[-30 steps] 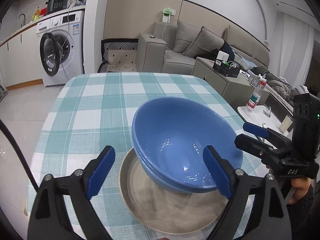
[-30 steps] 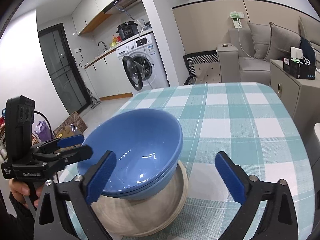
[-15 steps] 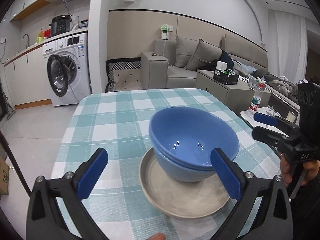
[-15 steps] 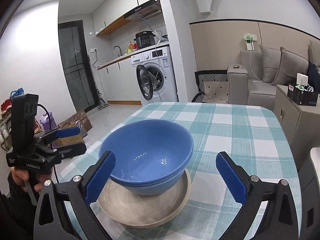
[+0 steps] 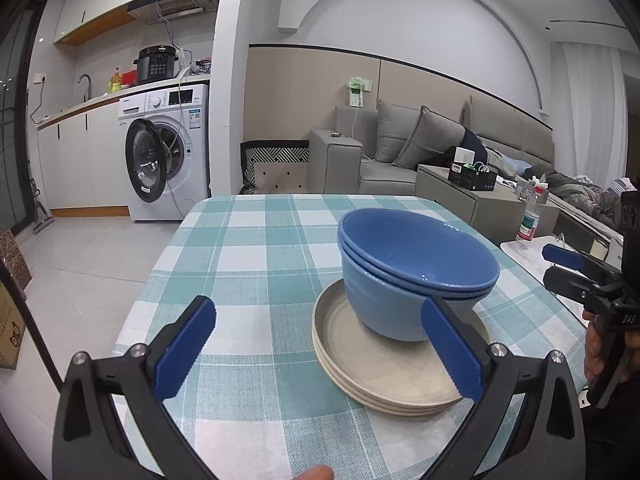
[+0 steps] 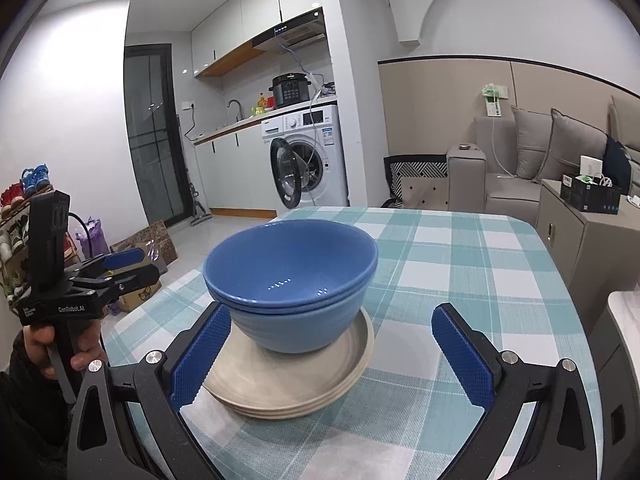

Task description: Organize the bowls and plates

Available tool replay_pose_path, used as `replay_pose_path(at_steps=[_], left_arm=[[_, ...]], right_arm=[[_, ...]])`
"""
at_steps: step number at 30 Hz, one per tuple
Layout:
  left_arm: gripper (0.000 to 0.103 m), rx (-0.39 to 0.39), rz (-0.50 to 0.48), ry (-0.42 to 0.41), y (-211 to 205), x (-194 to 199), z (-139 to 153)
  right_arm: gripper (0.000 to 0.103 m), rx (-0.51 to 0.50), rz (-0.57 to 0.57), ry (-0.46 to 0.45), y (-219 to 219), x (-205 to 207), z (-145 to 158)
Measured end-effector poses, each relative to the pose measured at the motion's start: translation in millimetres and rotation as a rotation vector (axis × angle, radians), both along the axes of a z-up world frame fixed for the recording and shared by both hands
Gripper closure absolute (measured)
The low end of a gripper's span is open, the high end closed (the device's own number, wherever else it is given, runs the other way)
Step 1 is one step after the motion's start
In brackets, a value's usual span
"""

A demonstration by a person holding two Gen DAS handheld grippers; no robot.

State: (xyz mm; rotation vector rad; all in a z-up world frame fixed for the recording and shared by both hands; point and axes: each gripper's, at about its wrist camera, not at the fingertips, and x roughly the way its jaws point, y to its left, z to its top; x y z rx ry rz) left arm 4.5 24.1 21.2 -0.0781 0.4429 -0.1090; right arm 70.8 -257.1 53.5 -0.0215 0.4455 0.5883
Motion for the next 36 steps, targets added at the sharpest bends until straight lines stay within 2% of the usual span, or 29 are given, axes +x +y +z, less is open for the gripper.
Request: replay_pose_path(at_steps=[5, 10, 23, 36], left_arm=[[0.000, -0.047, 0.021, -0.022, 2.2, 2.2, -12.0], [0.000, -0.053, 0.050, -0.061, 0.2, 2.9, -14.3], [0.000, -0.012, 0.045, -0.057, -6.3, 7.4, -25.1], [0.000, 0.044, 0.031, -0.084, -19.0, 5.7, -29.6]], right_arm=[[0.001, 0.002, -0.028, -0.032, -6.9, -6.5, -11.1], [0.001, -0.006, -0.035, -0.056, -6.7, -7.5, -16.3], [0.001, -0.056, -0.014, -0.110, 3.4, -11.0, -27.0], [0.001, -0.043, -0.007, -0.128, 2.9, -14.5, -29.5]])
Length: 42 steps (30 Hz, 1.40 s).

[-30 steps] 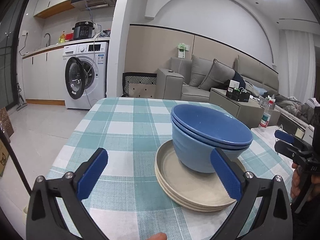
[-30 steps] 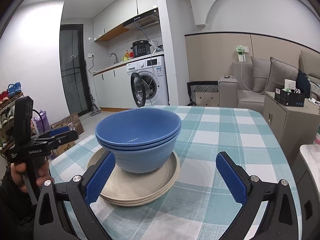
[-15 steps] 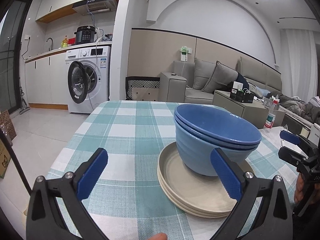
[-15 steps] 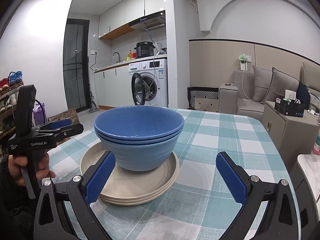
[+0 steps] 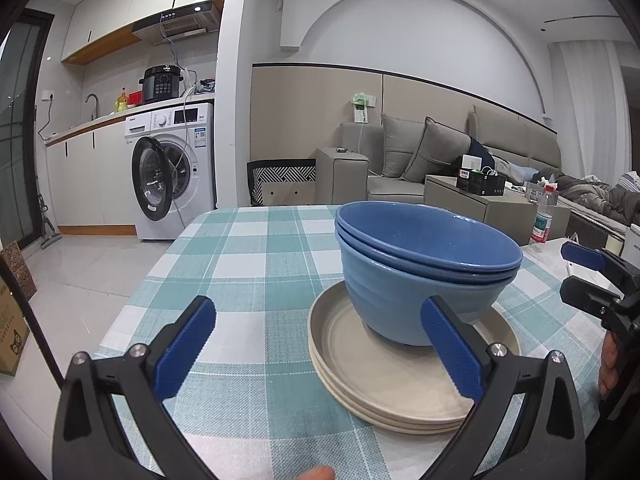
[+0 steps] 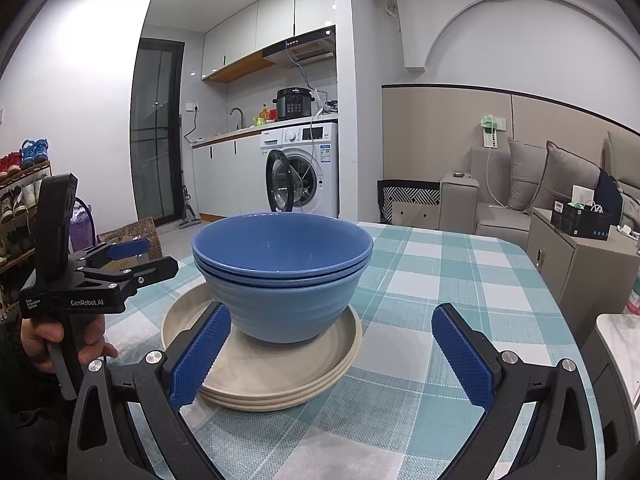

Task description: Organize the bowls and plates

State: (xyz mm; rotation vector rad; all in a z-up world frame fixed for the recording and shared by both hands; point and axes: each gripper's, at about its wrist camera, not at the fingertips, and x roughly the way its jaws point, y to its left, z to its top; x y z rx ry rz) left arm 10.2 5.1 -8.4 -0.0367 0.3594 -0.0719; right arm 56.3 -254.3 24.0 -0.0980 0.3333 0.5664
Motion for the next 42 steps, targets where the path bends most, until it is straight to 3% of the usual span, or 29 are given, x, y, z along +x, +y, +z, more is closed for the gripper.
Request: replay_pose_path(at_steps=[42], left_arm=[[0.000, 0.000, -0.003, -0.011, -0.9, -0.7, 1.2]], right_arm=[[0.001, 0.003, 0.015, -0.003, 1.0, -0.1, -0.1]])
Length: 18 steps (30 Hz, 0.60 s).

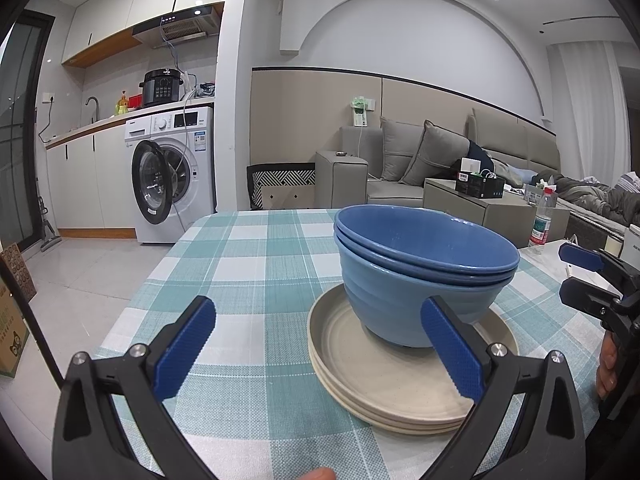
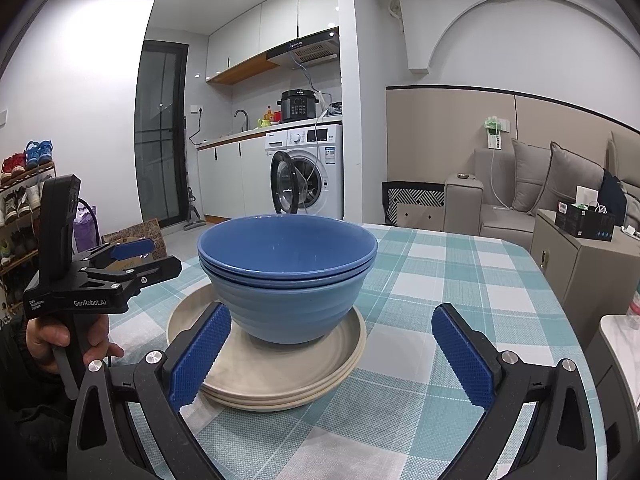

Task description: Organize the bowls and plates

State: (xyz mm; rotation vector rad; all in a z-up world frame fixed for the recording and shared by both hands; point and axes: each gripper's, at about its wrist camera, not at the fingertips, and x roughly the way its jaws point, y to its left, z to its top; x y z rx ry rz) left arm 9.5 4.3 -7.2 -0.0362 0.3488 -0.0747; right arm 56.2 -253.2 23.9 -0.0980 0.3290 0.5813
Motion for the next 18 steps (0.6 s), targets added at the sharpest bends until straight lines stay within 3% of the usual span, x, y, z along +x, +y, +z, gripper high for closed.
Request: replay_pose_path(at_steps=[18], left_arm=[[0.000, -0.002, 0.007, -0.001, 0.0, 0.4, 0.8]], right_arm=[[0.001, 0.000, -0.001, 0.001, -0.4, 0.2, 0.2]])
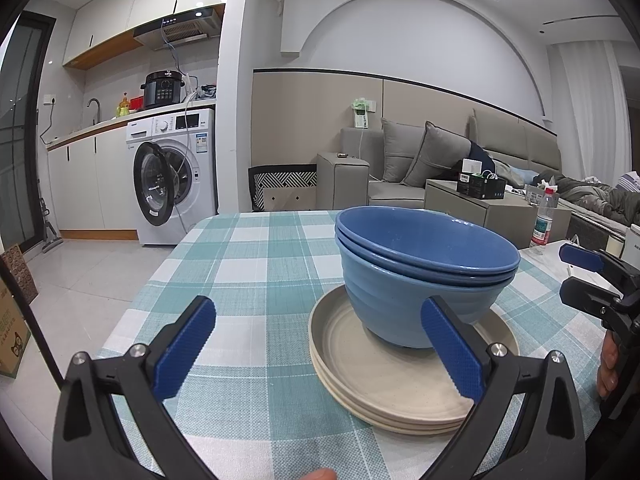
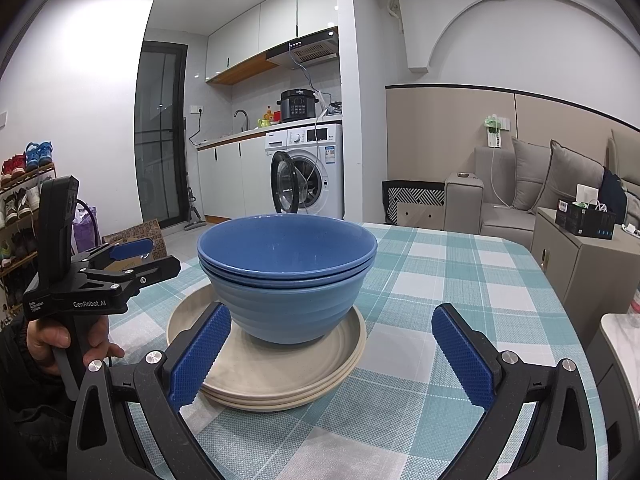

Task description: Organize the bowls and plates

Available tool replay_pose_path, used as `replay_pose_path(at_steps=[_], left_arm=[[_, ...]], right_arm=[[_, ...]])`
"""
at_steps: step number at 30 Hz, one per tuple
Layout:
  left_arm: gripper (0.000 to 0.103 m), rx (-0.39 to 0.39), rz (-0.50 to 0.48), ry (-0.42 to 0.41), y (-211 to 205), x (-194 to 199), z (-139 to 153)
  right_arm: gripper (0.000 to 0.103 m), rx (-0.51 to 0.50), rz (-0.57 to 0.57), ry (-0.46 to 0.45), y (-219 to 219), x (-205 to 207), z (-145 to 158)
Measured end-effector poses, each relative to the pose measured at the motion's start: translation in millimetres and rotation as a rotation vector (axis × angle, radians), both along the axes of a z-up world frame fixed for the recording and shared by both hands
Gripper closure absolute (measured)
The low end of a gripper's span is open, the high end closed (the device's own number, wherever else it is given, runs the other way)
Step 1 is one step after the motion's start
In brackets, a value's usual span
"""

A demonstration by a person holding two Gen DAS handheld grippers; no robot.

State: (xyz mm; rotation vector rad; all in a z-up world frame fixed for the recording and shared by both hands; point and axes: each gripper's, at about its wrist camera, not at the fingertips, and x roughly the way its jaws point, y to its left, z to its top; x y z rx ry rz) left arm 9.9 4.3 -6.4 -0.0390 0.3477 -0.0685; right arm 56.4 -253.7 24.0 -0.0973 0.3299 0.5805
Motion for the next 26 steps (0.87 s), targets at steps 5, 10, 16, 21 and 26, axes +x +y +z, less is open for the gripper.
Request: replay_pose_path(at_steps=[5, 10, 16, 21, 26], left_arm=[[0.000, -0.004, 0.008, 0.000, 2.7, 0.8, 1.5], [0.000, -0.004, 0.009, 0.001, 2.5, 2.1, 0.7], [0.000, -0.003, 0.011, 0.002, 2.5, 2.1, 0.5], [0.000, 0.001, 0.006, -0.006, 2.5, 1.6, 0.6], [0.000, 0.013, -0.003, -0.016, 0.7, 0.0, 0.2]], right_arm=[[0.001, 0.000, 0.001, 0.000, -0.2, 0.3, 0.1], [0.001, 0.000, 0.001, 0.001, -0.2, 0.1, 0.2], [0.001, 0.000, 0.000, 0.001, -0.2, 0.3, 0.3], [0.001, 0.000, 0.001, 0.000, -0.2, 0.0, 0.1], [0.001, 0.001, 0.001, 0.001, -0.1, 0.1, 0.1]])
